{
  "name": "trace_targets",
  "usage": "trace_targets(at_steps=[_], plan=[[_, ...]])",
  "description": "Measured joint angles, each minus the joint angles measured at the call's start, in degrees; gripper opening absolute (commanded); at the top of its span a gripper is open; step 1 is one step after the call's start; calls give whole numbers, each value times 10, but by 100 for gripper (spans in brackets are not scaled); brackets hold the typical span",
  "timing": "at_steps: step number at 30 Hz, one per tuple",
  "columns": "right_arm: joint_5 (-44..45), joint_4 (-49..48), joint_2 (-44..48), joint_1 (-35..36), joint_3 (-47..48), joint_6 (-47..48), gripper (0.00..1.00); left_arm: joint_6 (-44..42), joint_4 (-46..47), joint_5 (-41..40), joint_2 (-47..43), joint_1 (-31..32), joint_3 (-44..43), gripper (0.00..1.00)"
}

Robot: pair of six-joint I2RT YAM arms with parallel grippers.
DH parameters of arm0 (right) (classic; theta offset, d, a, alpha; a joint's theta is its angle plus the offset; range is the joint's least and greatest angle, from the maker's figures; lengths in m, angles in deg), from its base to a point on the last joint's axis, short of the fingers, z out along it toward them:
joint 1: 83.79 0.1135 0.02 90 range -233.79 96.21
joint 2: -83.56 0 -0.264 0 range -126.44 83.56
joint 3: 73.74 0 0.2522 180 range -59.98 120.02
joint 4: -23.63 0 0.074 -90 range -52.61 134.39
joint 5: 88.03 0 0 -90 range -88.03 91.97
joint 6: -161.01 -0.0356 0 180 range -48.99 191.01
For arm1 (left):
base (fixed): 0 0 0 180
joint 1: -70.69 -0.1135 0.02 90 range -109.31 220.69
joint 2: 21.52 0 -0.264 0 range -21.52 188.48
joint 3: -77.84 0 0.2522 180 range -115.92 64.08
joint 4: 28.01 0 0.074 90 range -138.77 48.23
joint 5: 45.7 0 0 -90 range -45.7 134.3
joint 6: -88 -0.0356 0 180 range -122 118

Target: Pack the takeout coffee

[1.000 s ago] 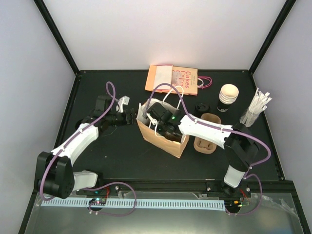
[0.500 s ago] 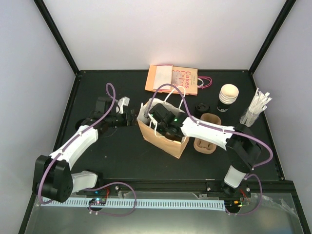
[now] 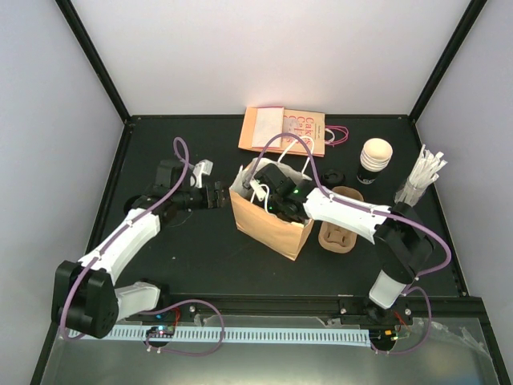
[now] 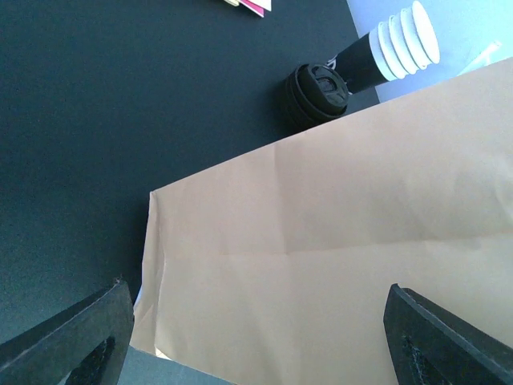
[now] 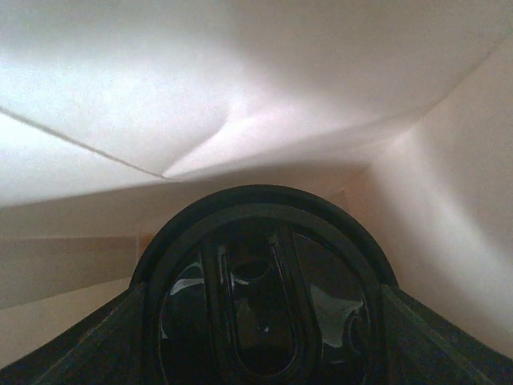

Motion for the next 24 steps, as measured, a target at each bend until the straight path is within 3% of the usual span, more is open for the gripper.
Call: trace_targets(at_steps=[17,20,23,24], plan=[[9,72,-8,1,42,0,39,-28,-67,-9,-61,0,-11,89],[10,85,-9,1,48,0,52,-40,-89,-10,-75,0,-31,89],[12,98,-11,1,56,0,77,-50,-102,-11,-90,0,-48,89],[14,104,-13,1,60,0,81,-52,-104,-11,-94,0,-52,89]])
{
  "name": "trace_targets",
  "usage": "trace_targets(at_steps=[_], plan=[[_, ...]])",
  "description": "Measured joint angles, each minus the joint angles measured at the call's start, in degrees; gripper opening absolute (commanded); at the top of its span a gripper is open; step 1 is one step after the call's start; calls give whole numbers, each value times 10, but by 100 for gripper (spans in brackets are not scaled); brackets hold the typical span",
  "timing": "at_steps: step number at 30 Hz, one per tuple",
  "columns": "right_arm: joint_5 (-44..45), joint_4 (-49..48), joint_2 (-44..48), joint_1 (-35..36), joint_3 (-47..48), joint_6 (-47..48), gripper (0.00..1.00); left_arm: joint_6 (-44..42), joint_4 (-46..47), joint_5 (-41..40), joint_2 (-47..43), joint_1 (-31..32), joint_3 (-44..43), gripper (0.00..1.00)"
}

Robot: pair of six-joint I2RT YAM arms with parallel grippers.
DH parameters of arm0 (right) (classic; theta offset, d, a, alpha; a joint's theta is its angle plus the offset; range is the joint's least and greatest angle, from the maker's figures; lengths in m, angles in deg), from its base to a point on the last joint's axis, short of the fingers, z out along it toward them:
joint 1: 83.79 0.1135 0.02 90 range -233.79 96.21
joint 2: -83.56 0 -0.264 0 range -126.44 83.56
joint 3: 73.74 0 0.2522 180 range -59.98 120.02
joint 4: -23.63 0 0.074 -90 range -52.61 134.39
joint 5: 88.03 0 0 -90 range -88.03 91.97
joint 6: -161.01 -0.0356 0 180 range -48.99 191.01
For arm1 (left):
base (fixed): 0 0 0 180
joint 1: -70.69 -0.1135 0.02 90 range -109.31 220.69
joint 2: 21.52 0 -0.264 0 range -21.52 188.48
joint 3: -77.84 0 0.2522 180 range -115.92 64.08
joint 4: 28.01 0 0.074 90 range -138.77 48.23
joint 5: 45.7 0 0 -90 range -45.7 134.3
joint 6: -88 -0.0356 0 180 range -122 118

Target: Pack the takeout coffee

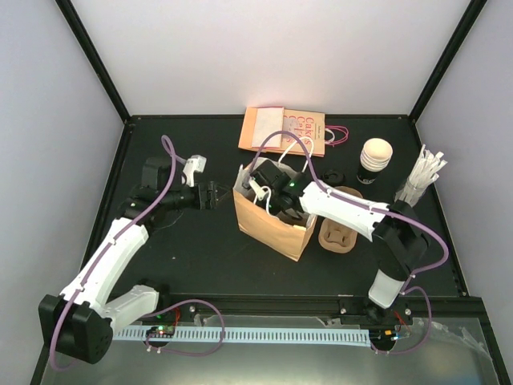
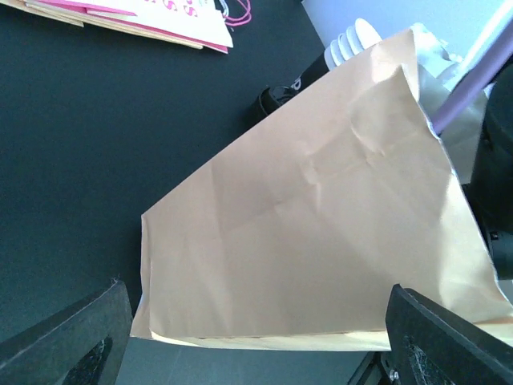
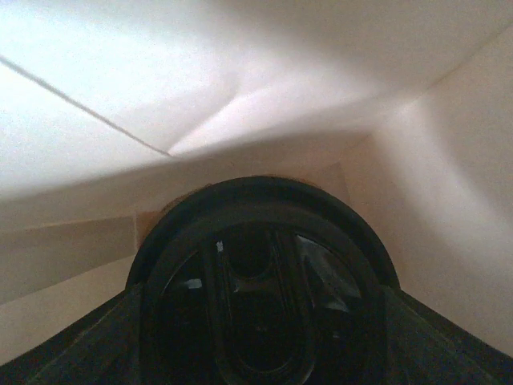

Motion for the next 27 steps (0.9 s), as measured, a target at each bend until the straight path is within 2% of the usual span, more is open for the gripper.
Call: trace_targets(at_steps=[4,5,14,27], plan=[[13,48,-15,0,36,0,98,-7,-7,0,-5,1,-4,89],[19,64,-22,0,52,1,100,-8,-11,0,-5,1,-4,89],[47,145,-40,0,148,11,100,-16,-37,-5,-6,1,-14,89],[46,159,-24,7,108,13,100,-29,-67,-7,-30,3,-59,89]])
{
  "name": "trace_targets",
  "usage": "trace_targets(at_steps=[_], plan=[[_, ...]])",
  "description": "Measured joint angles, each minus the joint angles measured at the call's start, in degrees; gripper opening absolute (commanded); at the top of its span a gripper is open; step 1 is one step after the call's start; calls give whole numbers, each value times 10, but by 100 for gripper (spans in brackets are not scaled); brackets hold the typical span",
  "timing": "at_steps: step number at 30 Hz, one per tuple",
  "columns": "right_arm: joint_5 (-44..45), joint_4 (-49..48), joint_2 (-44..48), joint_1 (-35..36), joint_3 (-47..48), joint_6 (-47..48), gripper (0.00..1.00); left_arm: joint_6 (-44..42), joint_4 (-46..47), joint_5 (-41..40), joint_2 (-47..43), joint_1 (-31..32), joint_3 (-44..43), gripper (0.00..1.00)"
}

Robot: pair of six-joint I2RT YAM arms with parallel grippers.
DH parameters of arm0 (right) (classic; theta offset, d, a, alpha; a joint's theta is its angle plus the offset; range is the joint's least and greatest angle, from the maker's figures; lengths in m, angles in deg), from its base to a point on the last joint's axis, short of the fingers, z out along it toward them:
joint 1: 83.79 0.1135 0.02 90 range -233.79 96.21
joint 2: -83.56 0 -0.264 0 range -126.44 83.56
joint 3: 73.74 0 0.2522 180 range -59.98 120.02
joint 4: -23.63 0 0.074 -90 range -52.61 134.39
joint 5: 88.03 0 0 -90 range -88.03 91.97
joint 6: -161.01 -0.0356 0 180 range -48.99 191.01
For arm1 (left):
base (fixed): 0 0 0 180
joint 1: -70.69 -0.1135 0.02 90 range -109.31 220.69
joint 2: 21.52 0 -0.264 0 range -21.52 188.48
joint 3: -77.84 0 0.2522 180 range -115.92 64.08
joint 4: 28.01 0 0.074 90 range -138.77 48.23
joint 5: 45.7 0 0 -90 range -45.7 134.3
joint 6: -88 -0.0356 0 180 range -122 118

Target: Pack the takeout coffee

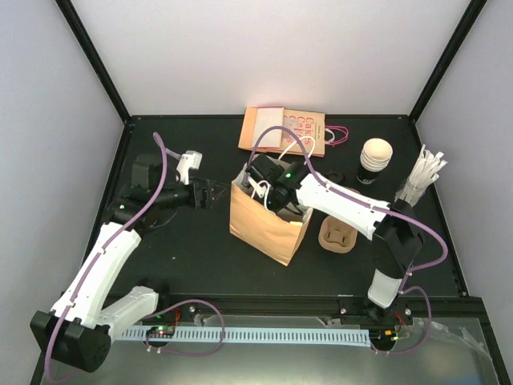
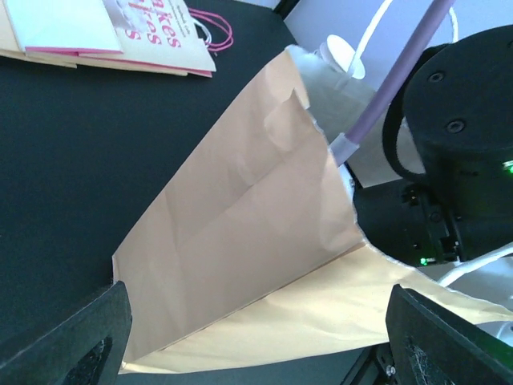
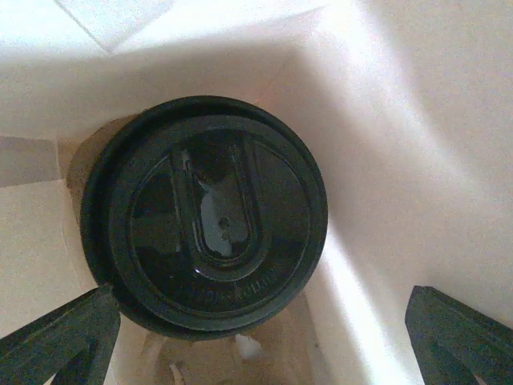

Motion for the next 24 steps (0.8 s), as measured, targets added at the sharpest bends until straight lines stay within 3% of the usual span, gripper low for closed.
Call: trace_targets(at_steps=[24], plan=[[45,22,98,23,52,0,100,-10,-18,-18,-45,0,-14,89]])
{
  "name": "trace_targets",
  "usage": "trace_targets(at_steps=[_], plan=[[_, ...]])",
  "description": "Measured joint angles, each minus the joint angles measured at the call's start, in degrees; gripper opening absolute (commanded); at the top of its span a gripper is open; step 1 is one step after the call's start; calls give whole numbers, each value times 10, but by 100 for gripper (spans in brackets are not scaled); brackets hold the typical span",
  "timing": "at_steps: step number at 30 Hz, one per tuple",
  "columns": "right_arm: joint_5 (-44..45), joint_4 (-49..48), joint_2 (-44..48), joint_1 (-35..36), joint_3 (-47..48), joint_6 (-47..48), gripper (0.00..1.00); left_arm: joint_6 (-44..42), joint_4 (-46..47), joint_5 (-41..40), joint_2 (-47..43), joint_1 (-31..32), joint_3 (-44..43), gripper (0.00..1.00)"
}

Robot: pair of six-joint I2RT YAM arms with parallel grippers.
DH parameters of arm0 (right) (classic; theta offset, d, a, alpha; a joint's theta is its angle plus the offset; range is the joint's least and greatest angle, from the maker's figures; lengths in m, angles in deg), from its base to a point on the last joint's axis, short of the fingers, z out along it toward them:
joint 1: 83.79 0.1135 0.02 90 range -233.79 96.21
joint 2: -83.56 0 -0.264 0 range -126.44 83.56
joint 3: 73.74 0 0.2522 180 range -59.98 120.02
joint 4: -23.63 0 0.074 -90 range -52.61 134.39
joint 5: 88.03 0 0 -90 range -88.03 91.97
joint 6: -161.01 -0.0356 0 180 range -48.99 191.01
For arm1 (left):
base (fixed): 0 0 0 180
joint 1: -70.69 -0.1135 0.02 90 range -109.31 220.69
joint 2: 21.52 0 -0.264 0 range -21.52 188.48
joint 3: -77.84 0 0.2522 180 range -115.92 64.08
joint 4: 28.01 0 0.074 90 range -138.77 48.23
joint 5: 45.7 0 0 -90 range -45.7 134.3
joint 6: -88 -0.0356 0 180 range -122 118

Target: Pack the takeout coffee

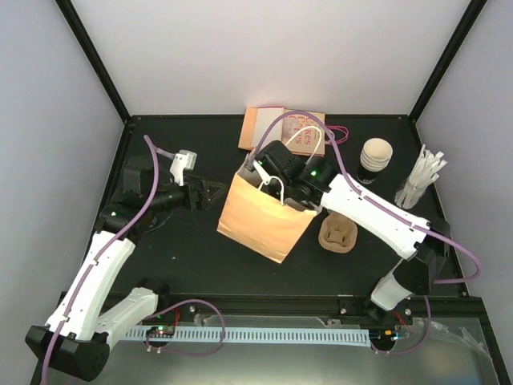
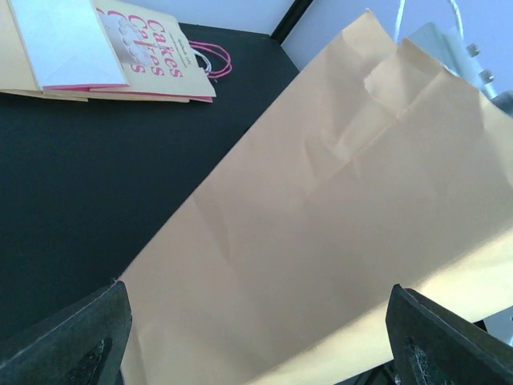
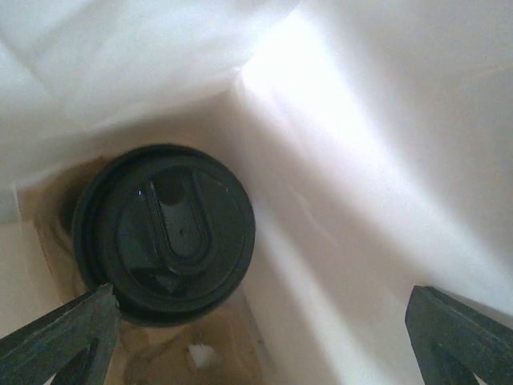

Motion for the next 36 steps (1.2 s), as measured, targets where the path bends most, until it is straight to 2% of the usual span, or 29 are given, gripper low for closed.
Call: trace_targets(at_steps=[15,24,31,36], plan=[[0,6,27,16,16,2,100,-10,-14,-9,-7,0,-9,89],[-12,11,36,20,27,2,100,-10,-21,2,0,3,-18,85],[-28,8,72,25,54,-5,97,-8,-23,-4,12,68,-22,85],[-14,-18,107,25,62,-19,95,-11,-57,-74,49,108,-66,85]])
